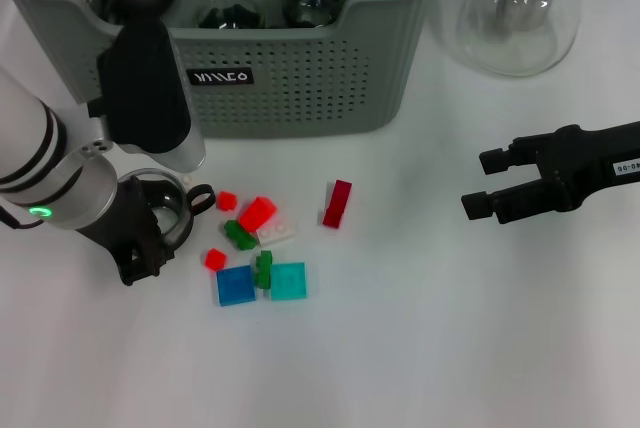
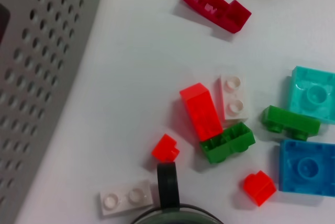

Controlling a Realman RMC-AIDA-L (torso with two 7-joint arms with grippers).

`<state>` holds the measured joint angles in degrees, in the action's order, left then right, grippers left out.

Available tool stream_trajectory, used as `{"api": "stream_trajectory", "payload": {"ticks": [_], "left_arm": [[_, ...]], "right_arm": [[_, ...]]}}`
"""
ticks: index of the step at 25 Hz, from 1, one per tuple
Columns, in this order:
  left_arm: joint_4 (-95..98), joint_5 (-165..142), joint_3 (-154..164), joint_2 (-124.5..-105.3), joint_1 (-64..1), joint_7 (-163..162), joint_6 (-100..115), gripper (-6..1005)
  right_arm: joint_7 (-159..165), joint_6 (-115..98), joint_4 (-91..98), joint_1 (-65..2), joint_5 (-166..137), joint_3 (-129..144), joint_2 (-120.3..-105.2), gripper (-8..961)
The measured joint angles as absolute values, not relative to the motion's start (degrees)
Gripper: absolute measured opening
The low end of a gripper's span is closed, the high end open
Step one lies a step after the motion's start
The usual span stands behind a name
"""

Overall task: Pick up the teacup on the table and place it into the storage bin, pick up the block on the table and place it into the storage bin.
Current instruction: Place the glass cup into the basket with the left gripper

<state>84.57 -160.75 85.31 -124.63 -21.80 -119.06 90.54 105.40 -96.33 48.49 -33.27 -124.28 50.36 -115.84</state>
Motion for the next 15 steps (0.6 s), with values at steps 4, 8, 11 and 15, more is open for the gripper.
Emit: {"api": "stream_trajectory", "payload": {"ticks": [4, 8, 11, 15], "left_arm": [[85.47, -160.75, 84.95, -124.63, -21.75, -119.61, 91.52, 42], [90.91, -157.66, 81.05, -124.63, -20.52, -119.72, 95.44, 42], [94.03, -152.55, 76.28, -124.59, -20.32, -119.80, 99.05, 43], [94.15, -137.04, 57.03, -124.11, -24.31, -122.35, 107.93, 43]], "right_arm": [[105.48, -96.33, 48.56, -33.25, -124.27, 50.35, -115.71, 930], [105.39, -96.38, 48.49, -33.18, -124.28, 50.30, -115.60, 930], [105.16, -96.36, 48.45, -33.12, -124.28, 49.92, -115.52, 929], [104.77, -96.33, 48.39, -33.00, -124.28, 49.08, -115.46, 929]]}}
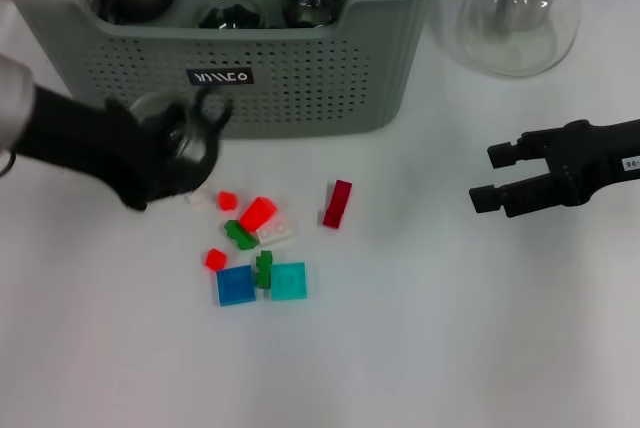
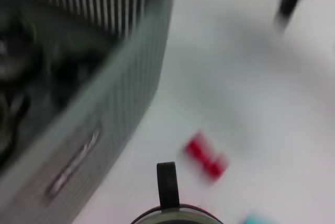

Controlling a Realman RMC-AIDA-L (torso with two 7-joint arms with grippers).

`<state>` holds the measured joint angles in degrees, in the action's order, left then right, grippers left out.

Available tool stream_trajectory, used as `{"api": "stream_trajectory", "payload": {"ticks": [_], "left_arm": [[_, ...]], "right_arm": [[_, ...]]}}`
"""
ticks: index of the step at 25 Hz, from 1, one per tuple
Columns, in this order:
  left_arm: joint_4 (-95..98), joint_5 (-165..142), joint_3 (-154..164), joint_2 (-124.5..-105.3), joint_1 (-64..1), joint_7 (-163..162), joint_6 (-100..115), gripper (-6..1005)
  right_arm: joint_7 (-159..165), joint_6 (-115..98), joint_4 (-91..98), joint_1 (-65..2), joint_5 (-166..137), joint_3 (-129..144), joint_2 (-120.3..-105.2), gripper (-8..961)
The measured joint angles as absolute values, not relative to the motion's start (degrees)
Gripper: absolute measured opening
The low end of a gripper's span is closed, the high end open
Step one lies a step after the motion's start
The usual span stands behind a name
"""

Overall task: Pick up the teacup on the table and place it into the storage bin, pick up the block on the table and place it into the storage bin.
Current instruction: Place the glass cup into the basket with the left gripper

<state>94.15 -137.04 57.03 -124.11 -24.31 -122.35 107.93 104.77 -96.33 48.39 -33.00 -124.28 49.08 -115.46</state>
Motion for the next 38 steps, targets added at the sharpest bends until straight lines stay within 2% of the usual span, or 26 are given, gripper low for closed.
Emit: {"api": "stream_trajectory", "payload": {"ticks": [3, 7, 10, 14, 21, 29, 38], "left_arm": [[90.23, -126.13, 45.57, -123.30, -28.84, -122.96, 116.19, 43], [86.43, -115.32, 42.28, -120.63, -33.32, -128.77, 117.31, 44], [84.21, -111.26, 41.20, -118.51, -38.13, -131.64, 113.53, 44], [82.84, -118.45, 43.09, -116.65, -43.81, -135.32, 101.76, 44], [71.12, -142.30, 49.74, -115.33, -54.10, -143.11, 85.10, 45], [51.19, -158.04, 50.96, -115.16, -64.12, -145.05, 75.94, 45], [41.97, -163.26, 54.55, -115.99, -66.71, -146.87, 69.86, 46]], "right_arm": [[104.75, -96.33, 48.35, -32.85, -124.28, 48.83, -115.31, 929], [105.04, -96.32, 48.33, -32.84, -124.28, 48.53, -115.11, 929], [105.09, -96.36, 48.34, -32.94, -124.28, 48.25, -114.99, 929], [105.26, -96.33, 48.33, -33.04, -124.27, 48.09, -114.68, 929], [105.29, -96.04, 47.97, -33.24, -124.28, 47.54, -114.50, 930], [105.29, -96.01, 46.84, -34.30, -125.31, 47.89, -114.41, 929], [105.21, -95.47, 46.39, -34.91, -126.64, 47.92, -114.80, 925]]}}
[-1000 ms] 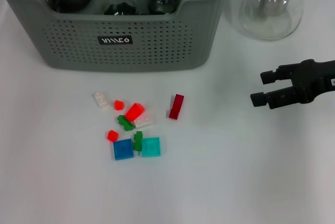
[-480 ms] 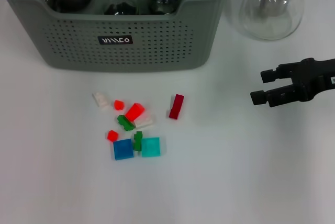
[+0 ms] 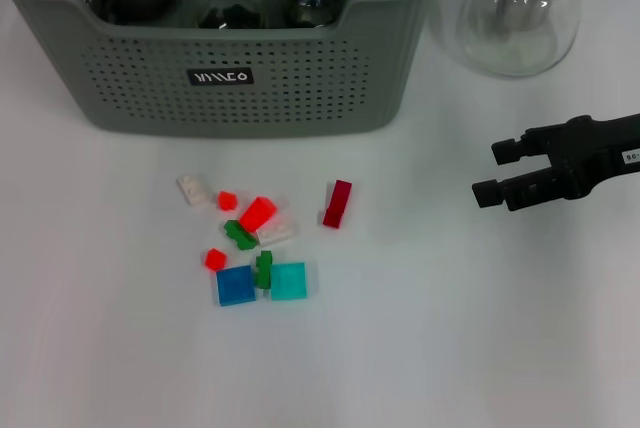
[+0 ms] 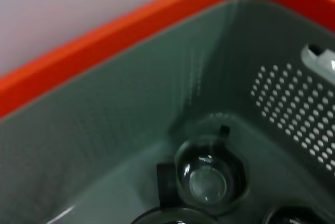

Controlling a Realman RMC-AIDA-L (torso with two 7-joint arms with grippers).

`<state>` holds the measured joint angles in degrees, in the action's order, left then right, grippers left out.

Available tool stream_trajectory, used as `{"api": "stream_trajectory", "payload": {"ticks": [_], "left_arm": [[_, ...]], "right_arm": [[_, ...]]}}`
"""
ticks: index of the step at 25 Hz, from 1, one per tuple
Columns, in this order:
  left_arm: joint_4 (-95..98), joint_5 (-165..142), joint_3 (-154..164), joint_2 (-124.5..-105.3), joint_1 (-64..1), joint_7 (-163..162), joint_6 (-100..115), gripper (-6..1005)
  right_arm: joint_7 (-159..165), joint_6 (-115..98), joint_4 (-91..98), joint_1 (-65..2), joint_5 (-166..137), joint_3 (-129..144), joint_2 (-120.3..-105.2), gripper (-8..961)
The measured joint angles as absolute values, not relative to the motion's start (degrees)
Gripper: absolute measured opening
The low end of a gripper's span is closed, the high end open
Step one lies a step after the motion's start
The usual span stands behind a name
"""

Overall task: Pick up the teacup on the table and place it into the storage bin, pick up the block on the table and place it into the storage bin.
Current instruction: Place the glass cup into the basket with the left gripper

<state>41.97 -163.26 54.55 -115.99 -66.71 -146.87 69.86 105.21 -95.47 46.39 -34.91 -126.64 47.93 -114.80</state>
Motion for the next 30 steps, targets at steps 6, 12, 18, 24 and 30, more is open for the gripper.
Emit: {"api": "stream_trajectory", "payload": {"ticks": [6, 12, 18, 24, 30], "left_arm": [[40.49, -163.49, 55.96, -116.58, -66.53, -147.00, 69.61, 47], [39.19, -163.58, 58.23, -117.17, -66.33, -147.60, 68.66, 47], [39.23, -163.62, 58.38, -117.44, -66.31, -147.63, 68.42, 48], [39.38, -163.66, 58.63, -117.74, -66.32, -147.21, 68.44, 48], [39.42, -163.65, 59.92, -117.84, -66.28, -147.45, 68.31, 49]], "right_arm": [[105.14, -95.35, 46.23, -34.90, -126.67, 47.97, -114.79, 924], [105.13, -95.27, 46.01, -34.89, -127.16, 47.99, -114.93, 924], [104.92, -95.26, 45.97, -34.76, -127.18, 47.99, -114.96, 924], [104.77, -95.27, 45.96, -34.62, -127.18, 47.99, -114.96, 925], [104.69, -95.35, 45.96, -34.61, -127.18, 47.99, -114.96, 925]]}}
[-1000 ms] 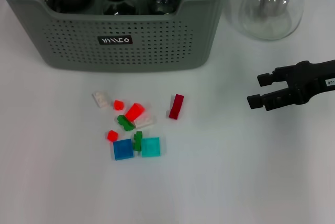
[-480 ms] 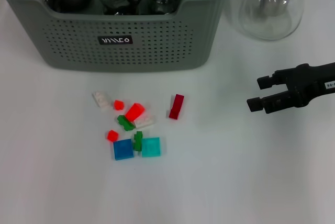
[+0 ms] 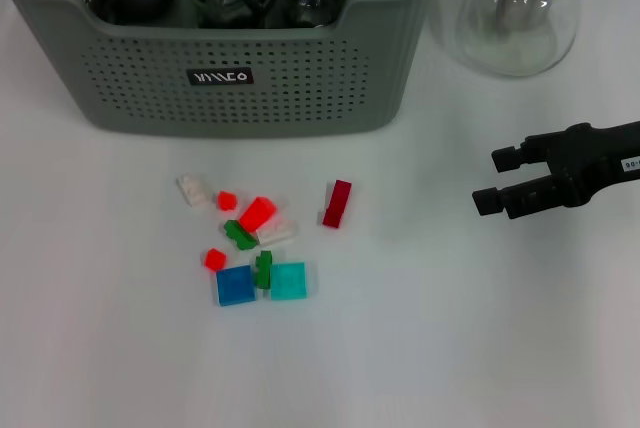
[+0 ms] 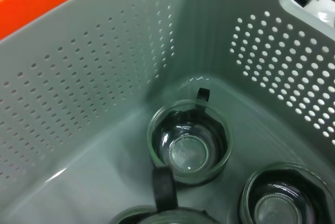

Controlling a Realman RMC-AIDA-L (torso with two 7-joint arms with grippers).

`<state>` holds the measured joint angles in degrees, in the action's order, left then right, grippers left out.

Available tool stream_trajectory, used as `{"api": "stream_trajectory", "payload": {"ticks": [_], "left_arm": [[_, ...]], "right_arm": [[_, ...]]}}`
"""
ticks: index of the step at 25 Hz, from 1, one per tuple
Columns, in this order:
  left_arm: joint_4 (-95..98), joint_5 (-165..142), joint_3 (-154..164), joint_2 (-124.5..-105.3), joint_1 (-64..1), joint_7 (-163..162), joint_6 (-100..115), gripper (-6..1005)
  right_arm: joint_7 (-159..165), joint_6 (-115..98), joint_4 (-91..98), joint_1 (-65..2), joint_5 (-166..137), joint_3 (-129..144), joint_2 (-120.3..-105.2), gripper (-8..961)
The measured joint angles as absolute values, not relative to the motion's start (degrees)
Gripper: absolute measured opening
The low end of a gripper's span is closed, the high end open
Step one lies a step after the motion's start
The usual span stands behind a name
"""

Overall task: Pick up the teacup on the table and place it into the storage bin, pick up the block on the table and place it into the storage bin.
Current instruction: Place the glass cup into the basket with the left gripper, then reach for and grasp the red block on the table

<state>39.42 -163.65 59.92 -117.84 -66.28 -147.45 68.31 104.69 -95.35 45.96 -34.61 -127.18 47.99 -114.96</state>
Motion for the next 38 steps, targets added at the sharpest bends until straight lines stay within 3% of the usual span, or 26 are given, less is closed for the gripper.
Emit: {"api": "stream_trajectory", "payload": {"ticks": [7, 10, 15, 24, 26, 32, 38], "left_arm": [[39.60, -163.65, 59.95, -117.86, -66.27, -147.54, 68.31, 101], [39.79, -163.65, 59.94, -117.76, -66.27, -147.55, 68.38, 302], [44.49, -163.65, 59.62, -117.50, -64.52, -147.94, 70.21, 425], [70.07, -162.63, 53.12, -117.78, -55.41, -149.85, 79.97, 558], [76.00, -160.30, 50.13, -118.17, -52.73, -149.39, 81.96, 588], [86.73, -135.21, 42.09, -118.36, -40.98, -141.48, 89.48, 812], [83.52, -101.29, 39.34, -120.20, -25.61, -119.13, 102.79, 855]], "right_arm": [[104.59, -95.36, 45.96, -34.40, -127.18, 47.99, -114.96, 925], [104.54, -95.34, 45.96, -34.35, -127.18, 47.99, -114.96, 925], [104.49, -95.29, 45.96, -34.24, -127.17, 47.99, -114.85, 924], [104.51, -95.63, 45.97, -34.21, -127.82, 47.79, -114.53, 924], [104.44, -95.75, 45.97, -34.24, -127.83, 47.92, -114.45, 924], [102.72, -97.35, 46.13, -34.27, -127.87, 47.85, -114.43, 924], [100.68, -98.81, 46.34, -34.66, -127.44, 47.55, -114.70, 925]]}}
